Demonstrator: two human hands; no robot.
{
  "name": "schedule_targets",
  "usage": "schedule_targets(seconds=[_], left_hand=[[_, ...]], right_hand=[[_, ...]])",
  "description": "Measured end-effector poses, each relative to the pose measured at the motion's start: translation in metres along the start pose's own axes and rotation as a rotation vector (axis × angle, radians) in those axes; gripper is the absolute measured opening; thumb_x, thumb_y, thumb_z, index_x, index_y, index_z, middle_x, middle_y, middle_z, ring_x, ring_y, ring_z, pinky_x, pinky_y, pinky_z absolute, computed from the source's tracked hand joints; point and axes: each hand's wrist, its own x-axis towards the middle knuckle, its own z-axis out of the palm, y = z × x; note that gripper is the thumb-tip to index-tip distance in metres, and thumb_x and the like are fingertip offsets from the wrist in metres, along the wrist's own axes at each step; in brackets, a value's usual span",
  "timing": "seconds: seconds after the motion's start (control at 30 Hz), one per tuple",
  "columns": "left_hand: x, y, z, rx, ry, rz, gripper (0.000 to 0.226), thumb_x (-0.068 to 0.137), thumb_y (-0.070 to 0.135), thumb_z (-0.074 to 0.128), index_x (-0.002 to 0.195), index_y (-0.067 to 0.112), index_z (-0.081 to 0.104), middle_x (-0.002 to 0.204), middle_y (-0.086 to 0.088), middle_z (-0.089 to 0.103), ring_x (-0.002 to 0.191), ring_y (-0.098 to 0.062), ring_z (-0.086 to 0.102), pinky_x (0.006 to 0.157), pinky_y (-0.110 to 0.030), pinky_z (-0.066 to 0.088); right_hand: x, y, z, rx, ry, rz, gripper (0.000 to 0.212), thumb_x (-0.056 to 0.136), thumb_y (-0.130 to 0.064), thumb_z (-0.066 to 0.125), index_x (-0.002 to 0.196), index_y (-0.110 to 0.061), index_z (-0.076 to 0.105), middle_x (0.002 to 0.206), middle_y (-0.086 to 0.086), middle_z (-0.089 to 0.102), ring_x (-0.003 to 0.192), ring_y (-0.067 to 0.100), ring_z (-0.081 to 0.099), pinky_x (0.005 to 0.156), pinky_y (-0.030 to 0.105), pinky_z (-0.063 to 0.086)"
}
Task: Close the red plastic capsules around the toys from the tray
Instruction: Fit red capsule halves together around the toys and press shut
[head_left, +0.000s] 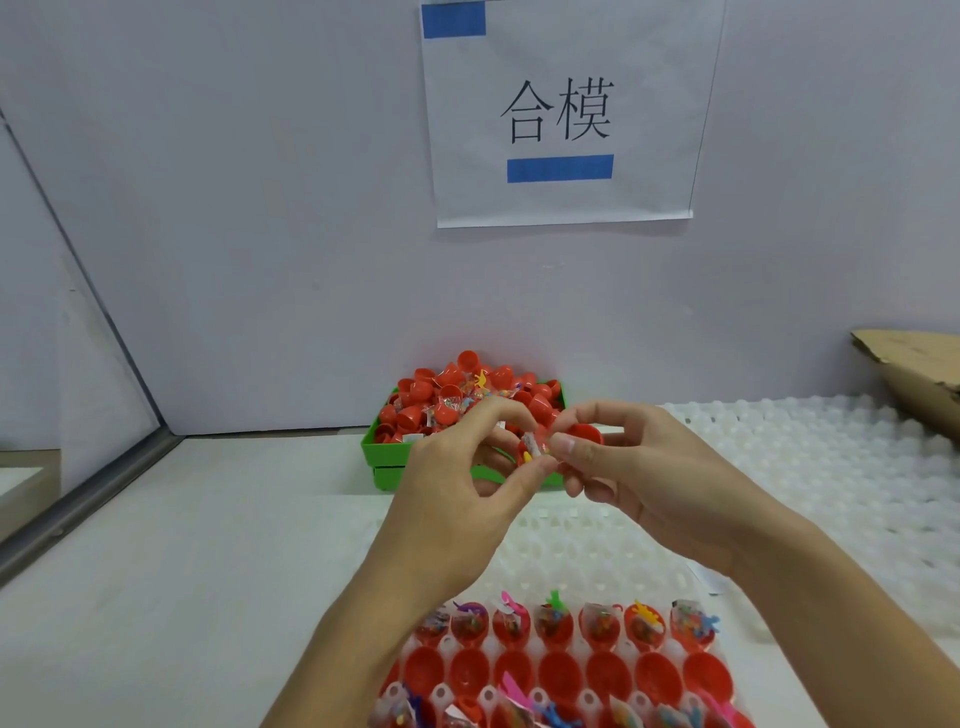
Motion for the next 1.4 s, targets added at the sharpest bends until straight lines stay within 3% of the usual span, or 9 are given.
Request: schedule_targets(seconds=[0.13,0.3,0.43,0.53,0.63,0.8,0.93,1.17,1.4], left_hand=[[-0.0001,-0.003,0.0004,-0.015,0.011,-0.017,0.018,0.085,0.035,0.071,0.09,0.038,0.055,0.085,0.016,0.063,0.077,-0.011,0.07,0.068,-0.032,0.061],[0.0006,-0.0056,-0.0009,-0.016,0.001,-0.011,0.02,0.085,0.032,0.073,0.092,0.038,0.056,0.087,0.015,0.063,0.08,-0.01,0.069,0.069,-0.032,0.061],[0.0005,-0.0036,-0.0038,-0.032,-0.016,0.0,0.02,0.079,0.041,0.071,0.096,0.04,0.06,0.086,0.014,0.064,0.081,-0.011,0.068,0.07,-0.033,0.061],[0.0002,-0.0018,-0.0044,0.005,-0.011,0.027,0.02,0.079,0.041,0.071,0.097,0.042,0.061,0.088,0.016,0.064,0.082,-0.008,0.067,0.069,-0.025,0.06],[0.0002,-0.001,-0.0041,0.073,-0.02,0.076,0.026,0.084,0.026,0.074,0.1,0.042,0.061,0.089,0.016,0.064,0.083,-0.005,0.066,0.064,-0.014,0.056],[0.0006,-0.0007,-0.0041,0.08,0.012,0.062,0.025,0.083,0.028,0.076,0.097,0.039,0.058,0.087,0.014,0.063,0.082,-0.005,0.067,0.065,-0.015,0.057],[0.0003,-0.0022,-0.004,0.085,-0.002,0.058,0.017,0.084,0.028,0.075,0.085,0.033,0.058,0.088,0.015,0.063,0.084,-0.006,0.066,0.068,-0.021,0.059],[-0.0007,-0.0016,-0.0057,0.041,-0.039,0.048,0.016,0.088,0.021,0.072,0.089,0.033,0.061,0.09,0.017,0.064,0.089,-0.005,0.066,0.067,-0.012,0.055],[0.0009,-0.0037,-0.005,0.043,0.017,0.014,0.017,0.085,0.027,0.075,0.091,0.033,0.06,0.081,0.013,0.065,0.082,-0.003,0.067,0.065,-0.01,0.053]], right_hand=[[0.0014,0.0007,-0.0006,0.02,-0.001,0.018,0.005,0.089,-0.005,0.066,0.094,-0.003,0.068,0.079,0.014,0.068,0.061,0.016,0.061,0.058,0.021,0.05],[0.0012,0.0005,-0.0005,0.017,-0.002,0.012,0.004,0.089,-0.005,0.066,0.092,-0.004,0.068,0.079,0.015,0.068,0.061,0.016,0.061,0.057,0.02,0.05],[0.0014,0.0013,-0.0013,0.022,-0.008,0.0,0.007,0.089,-0.008,0.066,0.094,-0.003,0.068,0.075,0.012,0.066,0.061,0.016,0.061,0.056,0.019,0.049],[-0.0003,0.0,0.0002,0.02,-0.02,-0.026,0.015,0.085,-0.021,0.071,0.091,-0.007,0.07,0.075,0.012,0.066,0.062,0.017,0.061,0.055,0.018,0.048],[-0.0023,-0.0005,0.0032,-0.163,0.0,-0.06,0.028,0.074,-0.04,0.077,0.088,-0.016,0.072,0.07,0.007,0.069,0.058,0.011,0.059,0.054,0.015,0.046],[-0.0001,0.0021,0.0038,-0.182,0.041,-0.048,0.007,0.088,-0.024,0.071,0.085,-0.018,0.072,0.072,0.008,0.071,0.064,0.017,0.063,0.058,0.019,0.047],[0.0003,0.0032,0.0032,-0.178,0.05,-0.026,0.007,0.089,-0.02,0.07,0.089,-0.013,0.071,0.074,0.01,0.07,0.065,0.018,0.063,0.059,0.022,0.048],[0.0016,0.0029,0.0035,-0.163,0.074,-0.024,0.008,0.088,-0.018,0.071,0.091,-0.011,0.07,0.071,0.007,0.069,0.063,0.016,0.064,0.057,0.02,0.048],[-0.0009,0.002,0.0028,-0.262,0.034,-0.101,0.008,0.087,-0.024,0.073,0.095,-0.022,0.073,0.078,0.0,0.074,0.066,0.012,0.07,0.06,0.017,0.05]])
